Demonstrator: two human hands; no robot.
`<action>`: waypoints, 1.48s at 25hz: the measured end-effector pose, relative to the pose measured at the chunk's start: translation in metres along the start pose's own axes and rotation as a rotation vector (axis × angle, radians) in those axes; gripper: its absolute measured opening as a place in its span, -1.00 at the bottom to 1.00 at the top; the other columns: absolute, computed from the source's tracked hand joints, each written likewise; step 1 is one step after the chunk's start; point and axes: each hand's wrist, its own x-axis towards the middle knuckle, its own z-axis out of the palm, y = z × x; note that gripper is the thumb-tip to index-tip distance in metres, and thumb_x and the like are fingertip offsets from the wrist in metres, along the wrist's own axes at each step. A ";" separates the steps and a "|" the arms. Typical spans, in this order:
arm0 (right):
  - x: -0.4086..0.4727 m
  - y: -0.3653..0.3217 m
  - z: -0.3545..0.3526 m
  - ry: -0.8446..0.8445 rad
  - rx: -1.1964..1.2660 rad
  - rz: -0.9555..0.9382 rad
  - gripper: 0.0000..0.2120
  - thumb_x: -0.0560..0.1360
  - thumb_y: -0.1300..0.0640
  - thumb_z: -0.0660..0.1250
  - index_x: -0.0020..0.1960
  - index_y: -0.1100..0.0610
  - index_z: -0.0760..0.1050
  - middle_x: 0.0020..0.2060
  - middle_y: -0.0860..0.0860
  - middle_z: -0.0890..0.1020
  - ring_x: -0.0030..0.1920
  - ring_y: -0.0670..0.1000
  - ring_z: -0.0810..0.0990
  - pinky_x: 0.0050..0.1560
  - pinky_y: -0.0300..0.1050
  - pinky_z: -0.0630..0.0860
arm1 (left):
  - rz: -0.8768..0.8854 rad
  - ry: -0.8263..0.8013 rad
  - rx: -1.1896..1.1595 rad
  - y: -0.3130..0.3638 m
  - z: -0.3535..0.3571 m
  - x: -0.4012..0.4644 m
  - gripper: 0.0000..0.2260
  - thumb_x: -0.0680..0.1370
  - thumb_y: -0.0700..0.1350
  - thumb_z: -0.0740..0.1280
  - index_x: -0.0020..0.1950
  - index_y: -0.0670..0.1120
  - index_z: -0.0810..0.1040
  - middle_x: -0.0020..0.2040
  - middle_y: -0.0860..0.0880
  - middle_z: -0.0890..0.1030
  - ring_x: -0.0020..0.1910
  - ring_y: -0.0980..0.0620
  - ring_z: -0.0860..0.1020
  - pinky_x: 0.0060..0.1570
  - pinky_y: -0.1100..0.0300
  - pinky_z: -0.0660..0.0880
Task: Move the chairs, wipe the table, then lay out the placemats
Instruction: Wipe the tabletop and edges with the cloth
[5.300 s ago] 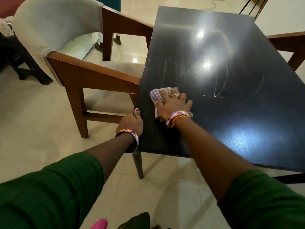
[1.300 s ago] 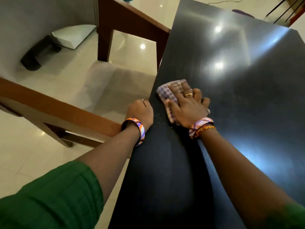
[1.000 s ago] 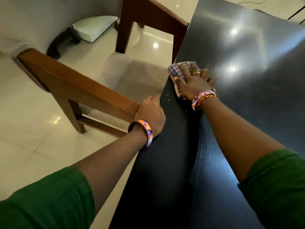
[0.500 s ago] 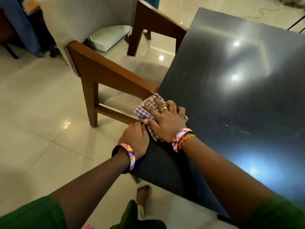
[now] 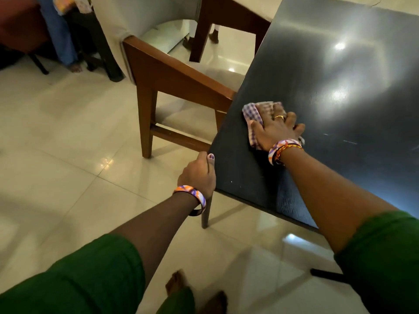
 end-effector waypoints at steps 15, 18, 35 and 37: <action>-0.143 -0.052 0.040 0.072 -0.181 -0.414 -0.36 0.44 -0.30 -0.02 0.50 -0.24 0.00 0.53 -0.02 0.08 0.42 0.17 0.13 0.30 0.15 0.12 | 0.185 -0.037 0.086 -0.059 -0.027 -0.053 -0.56 0.63 -0.04 0.10 0.47 -0.17 0.20 0.44 -0.20 0.32 0.44 -0.13 0.29 0.37 0.09 0.27; -0.170 0.012 0.041 0.136 -0.194 -0.215 -0.31 0.39 -0.32 0.04 0.49 -0.24 0.02 0.52 -0.04 0.12 0.38 0.18 0.20 0.24 0.09 0.18 | 0.468 -0.061 0.432 -0.038 -0.024 -0.057 -0.39 0.61 0.00 0.13 0.54 -0.17 -0.07 0.57 -0.14 -0.09 0.56 -0.09 -0.07 0.50 0.12 -0.05; -0.176 0.001 0.043 0.136 -0.119 -0.168 -0.40 0.53 -0.16 0.16 0.50 -0.20 0.00 0.52 0.04 0.06 0.42 0.22 0.10 0.31 0.14 0.10 | 0.552 -0.025 0.764 0.028 -0.031 -0.053 -0.57 0.64 0.08 -0.01 -0.28 -0.13 0.40 -0.33 -0.05 0.39 -0.36 0.03 0.37 -0.31 0.18 0.32; -0.185 0.055 0.048 0.240 -0.122 -0.171 -0.42 0.50 -0.22 0.14 0.48 -0.22 0.08 0.51 0.03 0.15 0.38 0.23 0.20 0.22 0.09 0.11 | 0.438 0.042 0.640 0.024 -0.021 -0.053 -0.61 0.63 0.05 0.04 -0.04 -0.20 0.51 -0.07 -0.17 0.53 -0.11 -0.07 0.50 -0.16 0.14 0.42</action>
